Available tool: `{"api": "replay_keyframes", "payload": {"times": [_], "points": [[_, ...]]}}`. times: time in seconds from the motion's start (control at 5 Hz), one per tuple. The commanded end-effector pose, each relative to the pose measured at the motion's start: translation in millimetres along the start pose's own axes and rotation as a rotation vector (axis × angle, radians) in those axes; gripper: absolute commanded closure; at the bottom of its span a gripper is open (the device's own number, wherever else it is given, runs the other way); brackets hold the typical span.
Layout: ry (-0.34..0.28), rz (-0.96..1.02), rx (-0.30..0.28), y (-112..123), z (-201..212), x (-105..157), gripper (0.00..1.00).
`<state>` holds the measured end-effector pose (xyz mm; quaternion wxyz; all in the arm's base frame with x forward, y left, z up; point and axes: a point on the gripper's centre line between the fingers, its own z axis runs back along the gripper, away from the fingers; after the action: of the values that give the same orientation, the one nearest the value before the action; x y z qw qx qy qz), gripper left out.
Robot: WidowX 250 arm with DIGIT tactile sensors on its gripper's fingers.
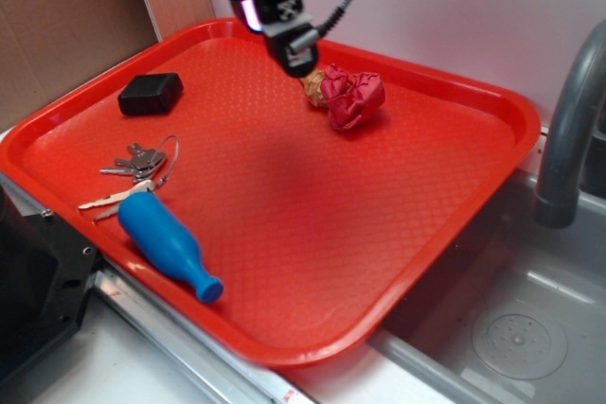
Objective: Grab the red paper.
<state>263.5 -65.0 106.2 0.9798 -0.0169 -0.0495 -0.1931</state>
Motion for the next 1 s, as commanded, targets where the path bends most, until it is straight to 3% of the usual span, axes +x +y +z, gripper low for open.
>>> {"api": "replay_keyframes", "payload": {"times": [0.0, 0.4, 0.6, 0.8], "points": [[-0.039, -0.085, 0.101, 15, -31, 46, 0.0], [-0.024, -0.197, -0.033, 4, -76, 60, 0.0], [0.001, -0.201, -0.054, 3, -76, 52, 1.0], [0.014, -0.156, -0.037, 3, -59, 40, 1.0]]}}
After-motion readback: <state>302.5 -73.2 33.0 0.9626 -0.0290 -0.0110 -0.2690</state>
